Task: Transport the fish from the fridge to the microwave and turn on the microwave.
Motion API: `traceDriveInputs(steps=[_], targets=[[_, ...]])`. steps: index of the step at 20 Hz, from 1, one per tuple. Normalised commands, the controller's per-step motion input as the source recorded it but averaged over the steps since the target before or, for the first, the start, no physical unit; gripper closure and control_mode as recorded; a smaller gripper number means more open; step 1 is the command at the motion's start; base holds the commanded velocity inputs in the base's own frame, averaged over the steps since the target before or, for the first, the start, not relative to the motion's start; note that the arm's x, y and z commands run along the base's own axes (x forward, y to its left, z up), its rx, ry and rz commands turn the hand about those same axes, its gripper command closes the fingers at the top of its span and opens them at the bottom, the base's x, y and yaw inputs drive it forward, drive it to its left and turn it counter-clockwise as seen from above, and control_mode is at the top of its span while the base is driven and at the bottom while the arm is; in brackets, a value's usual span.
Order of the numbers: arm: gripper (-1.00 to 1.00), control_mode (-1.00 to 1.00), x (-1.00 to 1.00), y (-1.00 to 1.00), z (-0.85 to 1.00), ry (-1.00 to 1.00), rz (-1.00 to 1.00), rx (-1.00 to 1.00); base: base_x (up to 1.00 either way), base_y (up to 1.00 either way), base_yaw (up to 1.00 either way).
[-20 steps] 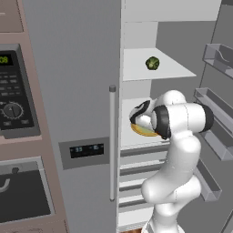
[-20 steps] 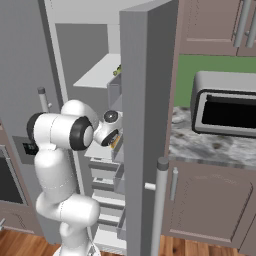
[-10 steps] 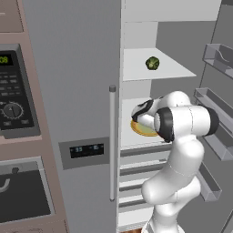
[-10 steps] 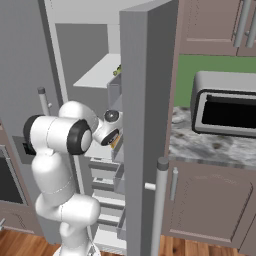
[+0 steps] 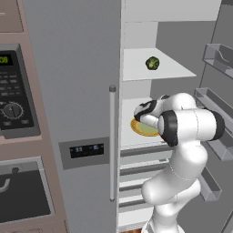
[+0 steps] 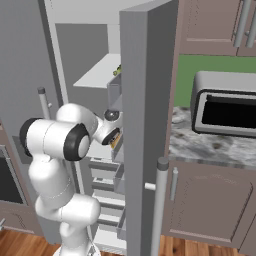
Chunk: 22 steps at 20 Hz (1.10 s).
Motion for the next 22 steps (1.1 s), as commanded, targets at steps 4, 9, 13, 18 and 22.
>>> traceDriveInputs(steps=[4, 9, 13, 18, 22], targets=[[1.0, -1.0, -0.16, 0.03, 0.23, 0.0, 0.0, 0.0, 0.0, 0.0, 0.0], [1.0, -1.0, -0.16, 0.12, 0.29, 0.0, 0.0, 0.0, 0.0, 0.0, 0.0], [1.0, -1.0, -0.13, 0.17, 0.27, 0.0, 0.0, 0.0, 0.0, 0.0, 0.0], [1.0, -1.0, -0.11, 0.08, 0.2, 0.0, 0.0, 0.0, 0.0, 0.0, 0.0], [1.0, -1.0, -0.18, 0.09, 0.12, 0.0, 0.0, 0.0, 0.0, 0.0, 0.0]])
